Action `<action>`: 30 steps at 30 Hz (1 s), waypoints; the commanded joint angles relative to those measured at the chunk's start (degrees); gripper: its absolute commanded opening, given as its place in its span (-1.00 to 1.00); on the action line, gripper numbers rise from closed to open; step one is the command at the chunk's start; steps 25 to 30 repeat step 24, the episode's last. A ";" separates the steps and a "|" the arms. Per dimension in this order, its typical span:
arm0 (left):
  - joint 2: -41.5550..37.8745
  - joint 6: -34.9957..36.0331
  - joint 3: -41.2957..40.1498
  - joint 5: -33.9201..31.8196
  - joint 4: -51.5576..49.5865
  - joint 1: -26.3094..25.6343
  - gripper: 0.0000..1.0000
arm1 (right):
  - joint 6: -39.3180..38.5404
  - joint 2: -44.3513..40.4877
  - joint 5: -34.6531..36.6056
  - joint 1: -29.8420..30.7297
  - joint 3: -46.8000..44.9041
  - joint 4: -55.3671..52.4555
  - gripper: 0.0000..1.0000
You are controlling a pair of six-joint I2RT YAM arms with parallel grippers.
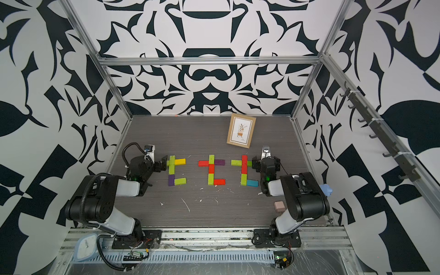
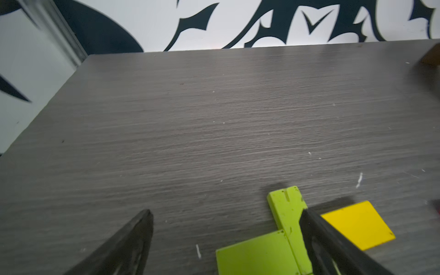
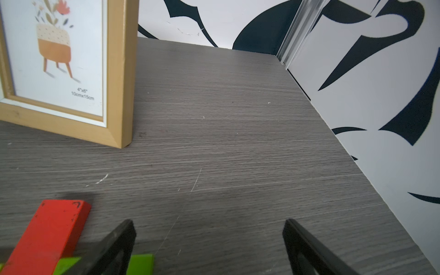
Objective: Assemble the letter t with building blocks
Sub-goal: Reset both arms
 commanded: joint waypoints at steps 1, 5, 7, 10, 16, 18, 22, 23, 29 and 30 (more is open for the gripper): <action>-0.98 -3.87 -0.53 -7.59 1.30 0.57 1.00 | 0.90 -0.80 -0.12 -0.19 -0.02 2.21 1.00; -0.25 0.97 1.27 4.10 -0.80 0.57 1.00 | 1.22 -0.85 0.32 -0.20 -0.29 2.39 0.99; -1.34 0.18 1.20 2.36 -2.70 0.73 1.00 | 1.20 -0.88 0.31 -0.19 -0.36 2.41 1.00; -0.29 -0.98 0.91 -0.64 -0.04 0.66 1.00 | 1.25 -0.90 0.37 -0.19 -0.37 2.41 1.00; -0.39 -1.13 1.02 -0.46 -0.67 0.73 1.00 | 1.26 -0.89 0.41 -0.19 -0.29 2.46 0.99; -0.17 -0.74 1.51 0.15 -1.18 0.70 1.00 | 1.32 -0.88 0.37 -0.18 -0.34 2.45 0.99; -0.15 -0.91 1.57 0.51 -1.49 0.68 1.00 | 1.31 -0.90 0.32 -0.19 -0.27 2.33 1.00; -0.30 -0.83 1.55 0.51 -1.52 0.66 1.00 | 1.32 -0.87 0.33 -0.19 -0.33 2.41 1.00; -0.41 -0.77 1.26 0.27 -1.13 0.67 1.00 | 1.32 -0.90 0.30 -0.18 -0.28 2.36 0.99; -0.41 -0.77 1.26 0.27 -1.13 0.67 1.00 | 1.32 -0.90 0.30 -0.18 -0.28 2.36 0.99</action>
